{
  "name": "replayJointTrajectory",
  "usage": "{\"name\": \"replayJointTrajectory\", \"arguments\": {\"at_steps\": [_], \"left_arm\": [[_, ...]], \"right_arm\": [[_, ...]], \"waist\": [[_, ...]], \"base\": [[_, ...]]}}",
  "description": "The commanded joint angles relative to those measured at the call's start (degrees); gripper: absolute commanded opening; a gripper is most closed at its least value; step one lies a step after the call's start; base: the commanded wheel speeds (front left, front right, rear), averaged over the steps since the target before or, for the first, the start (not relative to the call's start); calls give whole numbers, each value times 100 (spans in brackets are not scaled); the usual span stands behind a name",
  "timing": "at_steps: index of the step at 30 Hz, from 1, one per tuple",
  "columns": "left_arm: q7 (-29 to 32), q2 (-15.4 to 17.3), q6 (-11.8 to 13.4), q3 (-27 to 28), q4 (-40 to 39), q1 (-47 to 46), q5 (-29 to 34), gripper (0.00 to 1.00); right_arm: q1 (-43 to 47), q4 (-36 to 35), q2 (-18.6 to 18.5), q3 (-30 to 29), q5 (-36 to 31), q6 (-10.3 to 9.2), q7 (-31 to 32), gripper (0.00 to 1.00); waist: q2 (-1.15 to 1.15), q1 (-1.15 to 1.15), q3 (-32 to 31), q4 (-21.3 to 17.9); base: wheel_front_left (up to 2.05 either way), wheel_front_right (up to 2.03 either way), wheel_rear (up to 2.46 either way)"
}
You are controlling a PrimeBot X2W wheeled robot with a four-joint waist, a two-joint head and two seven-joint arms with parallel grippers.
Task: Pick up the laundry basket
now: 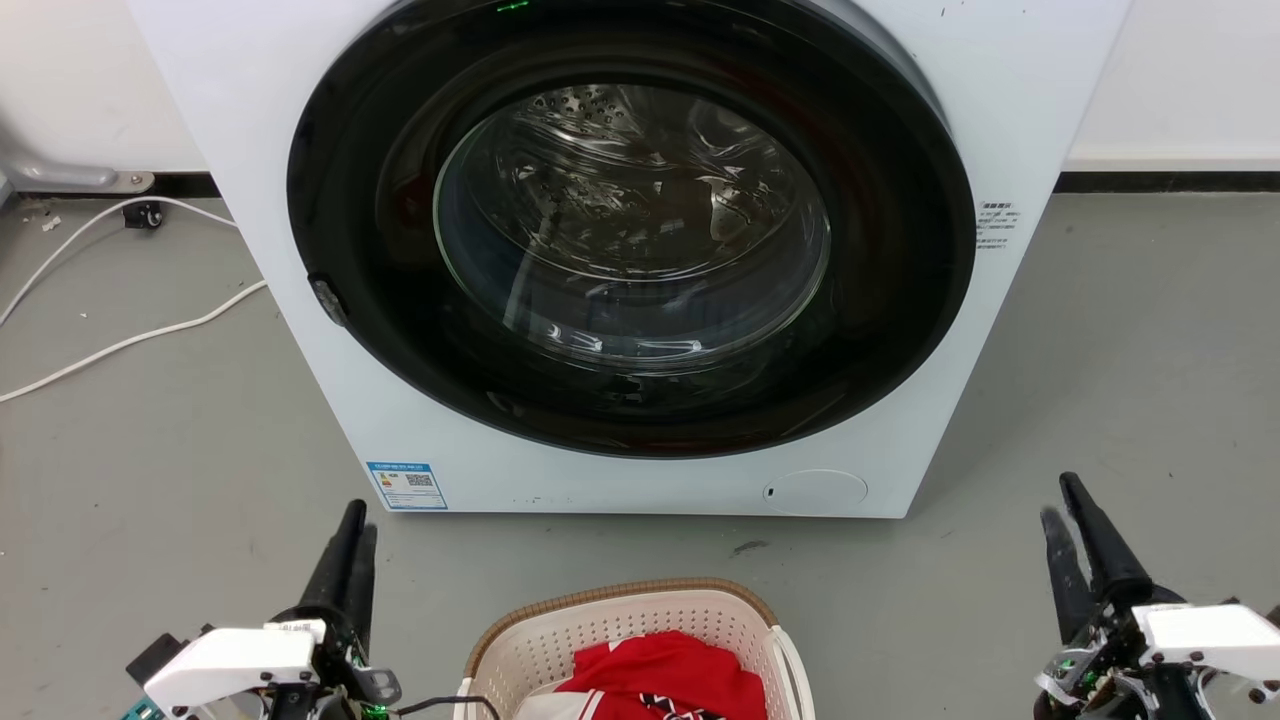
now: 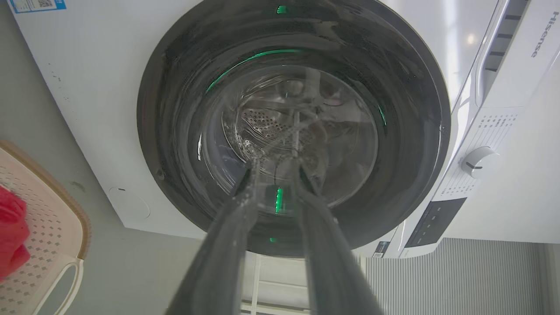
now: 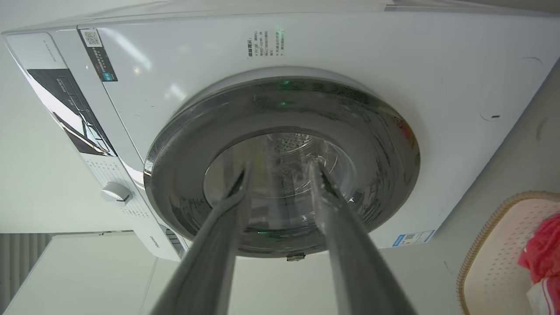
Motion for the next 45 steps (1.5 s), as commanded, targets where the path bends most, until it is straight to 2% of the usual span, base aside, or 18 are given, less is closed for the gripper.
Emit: {"name": "replayJointTrajectory", "arguments": {"at_steps": [1,5,7,16,29,45], "left_arm": [[-68,13,-6,-12,-142,-80,8,100],[-186,15,-7,12,-237,-46,120,100],[-242,16,-7,45,-284,-34,279,100],[-457,19,11,133,-533,-14,1330,100],[-768,23,226,-83,-897,105,2951,100],[-1093,28,381,-263,-1100,236,4527,100]], "right_arm": [[-82,-90,-5,21,-63,0,-78,100],[-60,-128,-5,32,-237,0,-196,100],[-54,-198,-5,31,-530,0,-253,100],[2,-495,-6,19,-1521,0,-468,100],[136,-833,-7,235,-3564,1,-778,100],[284,-1170,-9,469,-5191,1,-1107,100]], "waist": [[0,0,1,0],[0,0,0,1],[0,0,1,1],[0,0,7,4],[0,0,14,8],[0,0,5,24]], "base": [[0,0,0],[0,0,0],[0,0,0],[0,0,0],[0,0,0],[0,0,0]]}}
